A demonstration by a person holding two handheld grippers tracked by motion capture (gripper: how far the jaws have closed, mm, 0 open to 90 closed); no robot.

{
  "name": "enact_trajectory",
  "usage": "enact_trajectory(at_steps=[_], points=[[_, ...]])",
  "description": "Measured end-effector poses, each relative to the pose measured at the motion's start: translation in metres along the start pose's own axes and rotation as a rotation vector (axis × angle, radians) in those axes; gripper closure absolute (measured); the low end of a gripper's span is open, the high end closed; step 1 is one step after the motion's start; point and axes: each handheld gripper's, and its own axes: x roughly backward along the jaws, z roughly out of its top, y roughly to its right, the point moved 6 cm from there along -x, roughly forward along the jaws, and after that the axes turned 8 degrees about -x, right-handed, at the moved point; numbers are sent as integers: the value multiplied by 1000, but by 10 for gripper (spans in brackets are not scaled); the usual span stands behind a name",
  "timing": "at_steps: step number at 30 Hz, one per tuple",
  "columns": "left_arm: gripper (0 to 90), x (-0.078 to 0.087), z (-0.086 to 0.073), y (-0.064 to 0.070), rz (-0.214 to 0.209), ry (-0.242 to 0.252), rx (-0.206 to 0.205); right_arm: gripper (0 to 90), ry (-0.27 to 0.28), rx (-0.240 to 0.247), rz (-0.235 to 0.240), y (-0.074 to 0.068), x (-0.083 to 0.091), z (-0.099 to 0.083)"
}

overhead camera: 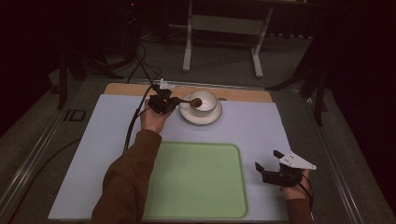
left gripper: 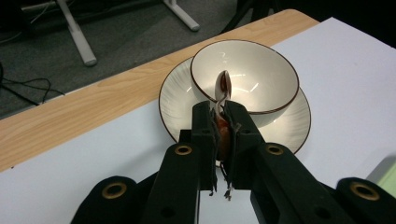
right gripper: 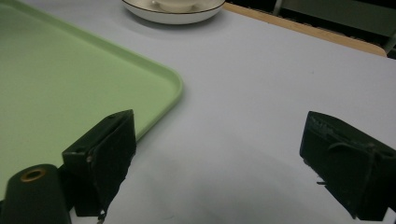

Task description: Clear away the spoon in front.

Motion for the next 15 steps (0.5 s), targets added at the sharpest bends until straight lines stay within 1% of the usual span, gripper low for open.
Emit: enact_trajectory(at_steps=[1, 5, 8, 9, 12, 15], points=[[837, 2, 0, 0, 2, -2, -1, 106, -1, 1, 0, 0, 0, 0], [837, 7, -3, -3, 0, 13, 18, 106, 1, -1, 0, 0, 0, 0], [837, 14, -4, -5, -14, 47, 26, 106, 0, 0, 0, 0, 0, 0], [837, 17, -4, -6, -9, 55, 25, 106, -1, 0, -1, 0, 0, 0], [837, 26, -2, -7, -11, 88, 39, 106, -1, 0, -2, 0, 0, 0], [837, 37, 1, -8, -7, 114, 37, 106, 1, 1, -2, 0, 0, 0]])
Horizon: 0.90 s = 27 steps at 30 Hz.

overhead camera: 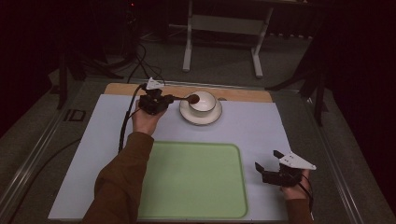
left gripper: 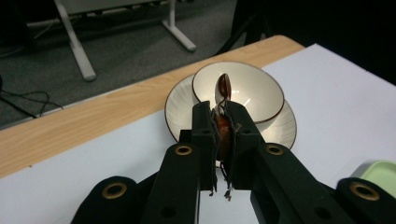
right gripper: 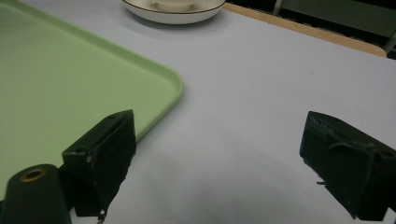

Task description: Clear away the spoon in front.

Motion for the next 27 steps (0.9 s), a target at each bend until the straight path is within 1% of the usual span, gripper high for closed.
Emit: enact_trajectory(at_steps=[4, 11, 14, 16, 18, 21, 22, 23, 27], points=[[836, 14, 3, -1, 7, 16, -8, 106, -1, 1, -1, 0, 0, 0], [836, 32, 3, -3, 26, 33, -4, 106, 0, 4, -1, -1, 1, 0], [836, 39, 1, -4, 34, 36, 3, 107, 7, 3, -2, -1, 1, 1], [836, 44, -1, -4, 38, 41, 7, 131, 14, 3, -9, -1, 2, 2], [836, 49, -3, -3, 39, 44, 11, 132, 19, 5, -16, -1, 3, 2], [836, 57, -7, -3, 46, 45, 7, 132, 23, 4, -18, -1, 3, 2], [836, 57, -7, -3, 46, 45, 7, 132, 23, 4, -18, -1, 3, 2], [836, 62, -9, -2, 46, 44, 7, 132, 24, 5, -18, -1, 3, 3], [836, 71, -15, -1, 55, 35, 0, 132, 28, 8, -20, -1, 3, 3]])
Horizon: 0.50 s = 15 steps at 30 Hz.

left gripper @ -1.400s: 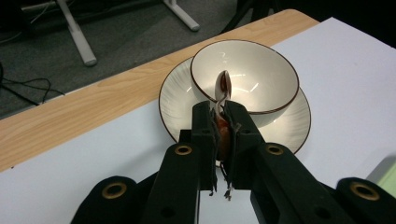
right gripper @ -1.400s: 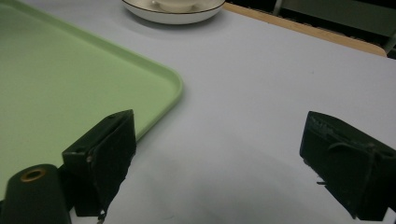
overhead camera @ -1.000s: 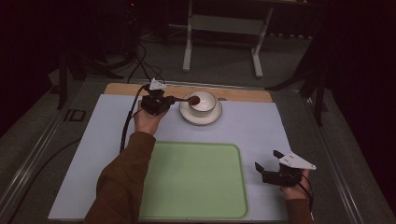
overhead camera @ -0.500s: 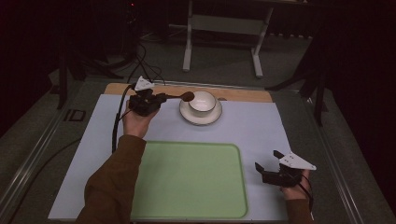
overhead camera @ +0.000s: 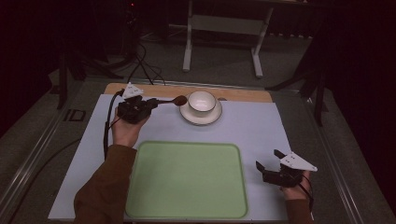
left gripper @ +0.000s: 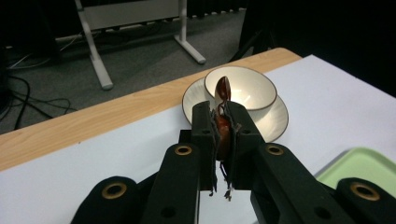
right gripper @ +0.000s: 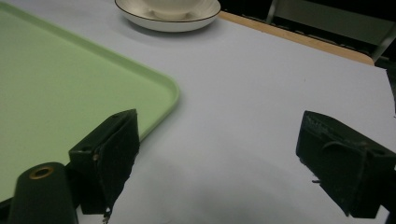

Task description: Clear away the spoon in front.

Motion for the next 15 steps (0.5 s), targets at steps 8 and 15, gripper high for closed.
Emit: enact_trajectory(at_steps=[8, 15], points=[[836, 15, -10, 6, 20, -11, -23, 133, 8, 4, -2, -1, 0, 1], [836, 26, -22, 7, 25, -22, -19, 134, 9, 6, -5, 0, 0, 1]])
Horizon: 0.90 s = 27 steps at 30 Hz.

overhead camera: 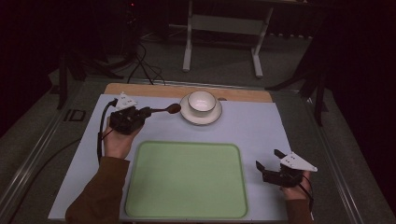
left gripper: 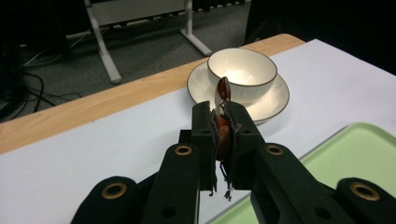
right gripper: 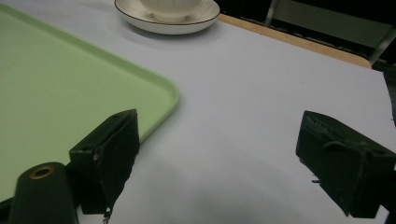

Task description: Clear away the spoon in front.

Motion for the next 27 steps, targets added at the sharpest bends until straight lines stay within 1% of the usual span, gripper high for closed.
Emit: enact_trajectory(at_steps=[2, 8, 15, 20, 27], points=[[836, 3, -4, 0, 6, -6, -2, 134, 2, 0, 1, 0, 0, 0], [836, 10, -16, -2, 17, -25, 10, 134, 2, 0, 2, 0, 0, 0], [836, 21, -30, -3, 33, -47, 9, 134, 2, 0, 1, -1, 0, 0], [836, 28, -41, -4, 37, -61, 21, 134, 1, 0, 1, -1, 0, 0], [835, 36, -52, -3, 37, -79, 26, 134, 1, 1, 1, -1, 0, 0]])
